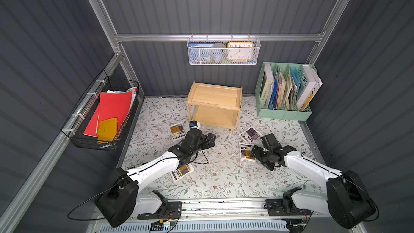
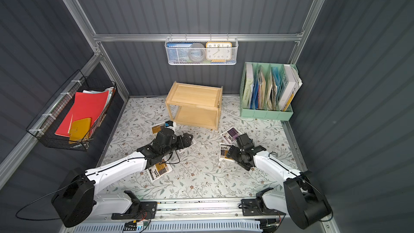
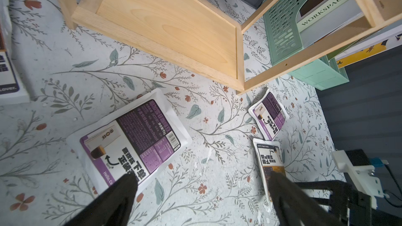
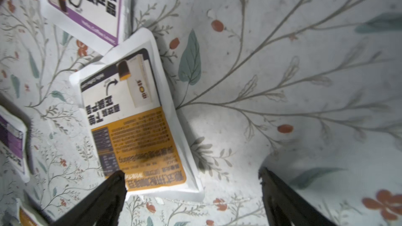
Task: Place the bagged coffee beans on the shelf by color
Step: Adjust the bagged coffee beans at the center of the board.
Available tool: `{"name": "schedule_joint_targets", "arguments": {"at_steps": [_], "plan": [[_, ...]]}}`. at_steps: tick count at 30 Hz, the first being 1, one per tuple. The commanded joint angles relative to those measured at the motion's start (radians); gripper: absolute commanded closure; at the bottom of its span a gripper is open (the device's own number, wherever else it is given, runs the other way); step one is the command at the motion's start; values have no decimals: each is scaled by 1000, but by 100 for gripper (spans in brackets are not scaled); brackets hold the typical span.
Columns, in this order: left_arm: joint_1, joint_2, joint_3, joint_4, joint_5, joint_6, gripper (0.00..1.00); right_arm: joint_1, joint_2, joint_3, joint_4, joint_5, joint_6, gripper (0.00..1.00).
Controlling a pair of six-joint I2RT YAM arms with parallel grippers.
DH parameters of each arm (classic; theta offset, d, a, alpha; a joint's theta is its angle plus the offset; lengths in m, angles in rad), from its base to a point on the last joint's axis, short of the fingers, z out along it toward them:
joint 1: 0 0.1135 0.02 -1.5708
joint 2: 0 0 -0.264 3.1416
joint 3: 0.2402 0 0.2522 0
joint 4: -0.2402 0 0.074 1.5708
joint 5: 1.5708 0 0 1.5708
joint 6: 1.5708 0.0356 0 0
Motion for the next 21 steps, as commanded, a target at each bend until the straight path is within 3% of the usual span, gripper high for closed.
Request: {"name": "schedule_joint_targets", "arguments": {"at_steps": [1,9,21], "plan": [[-6,3,21,11,-4,1,0,-3,93,70,10,-13,-73,1],[-9,-19,9,9,-9,5,0,47,246,147,42,-53,-88,2],[-9,-1,18,15,-12,14,0,419,286,297,68,-15,69,4]]}}
